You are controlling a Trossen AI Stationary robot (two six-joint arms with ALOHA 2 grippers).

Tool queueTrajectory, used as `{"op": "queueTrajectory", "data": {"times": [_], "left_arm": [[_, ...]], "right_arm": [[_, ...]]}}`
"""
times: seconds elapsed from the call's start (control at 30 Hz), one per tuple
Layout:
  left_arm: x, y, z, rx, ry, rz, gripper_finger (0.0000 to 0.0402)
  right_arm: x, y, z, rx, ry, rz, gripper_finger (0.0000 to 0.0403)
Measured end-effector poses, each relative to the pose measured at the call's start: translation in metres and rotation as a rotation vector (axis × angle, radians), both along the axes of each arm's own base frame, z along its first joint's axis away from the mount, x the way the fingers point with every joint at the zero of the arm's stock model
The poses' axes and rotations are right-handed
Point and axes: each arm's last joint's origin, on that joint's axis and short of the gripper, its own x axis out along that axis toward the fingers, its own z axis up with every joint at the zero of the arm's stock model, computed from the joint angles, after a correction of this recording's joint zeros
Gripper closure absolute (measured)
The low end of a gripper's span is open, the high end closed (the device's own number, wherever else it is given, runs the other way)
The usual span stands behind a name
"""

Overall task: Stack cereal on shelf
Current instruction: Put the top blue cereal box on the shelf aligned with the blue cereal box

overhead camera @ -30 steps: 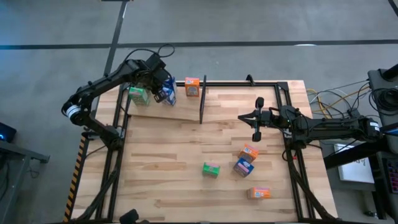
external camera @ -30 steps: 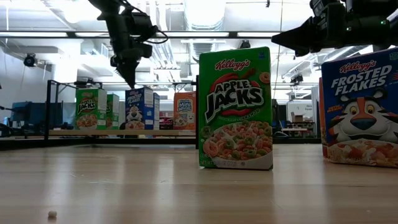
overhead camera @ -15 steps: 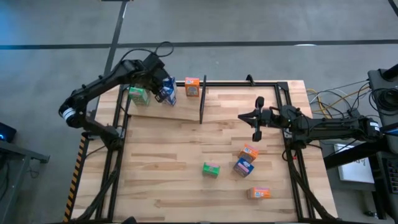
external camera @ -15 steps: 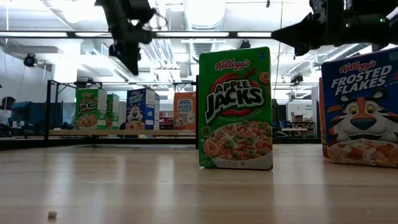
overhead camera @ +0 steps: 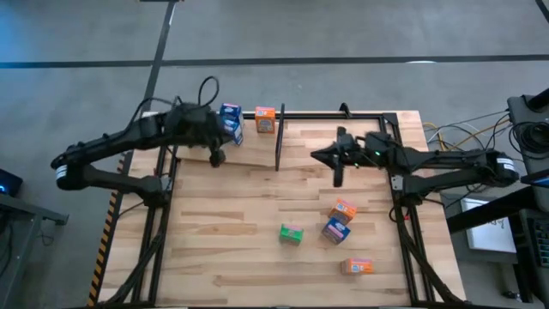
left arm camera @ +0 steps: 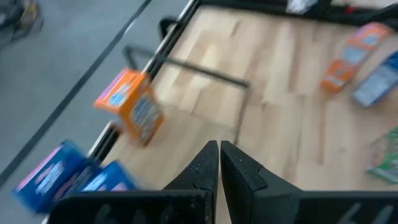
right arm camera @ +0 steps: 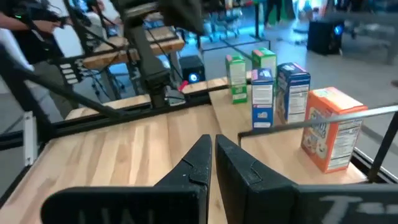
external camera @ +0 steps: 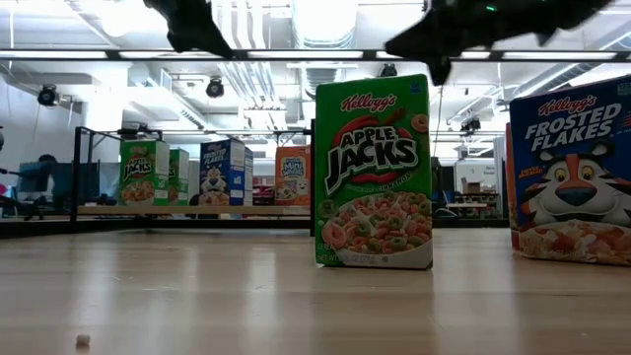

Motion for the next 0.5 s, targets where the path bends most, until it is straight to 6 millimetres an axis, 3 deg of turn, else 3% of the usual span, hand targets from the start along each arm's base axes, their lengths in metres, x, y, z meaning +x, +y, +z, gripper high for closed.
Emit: {"op": "queueTrajectory", "data": {"times": [0.23,0.5], "left_arm": [[-0.012,-0.018,-0.010,0.044,-0.089,-0.044,0.0401],[-0.023,-0.007,-0.028,0.318,0.081,0.237,0.0401]], "right_arm": [[0.050,-0.031,0.031,0.019,0.145,-0.065,0.0390],[0.106,-0.071,0.045,-0.013,0.215,-0.075,0.0390]]}}
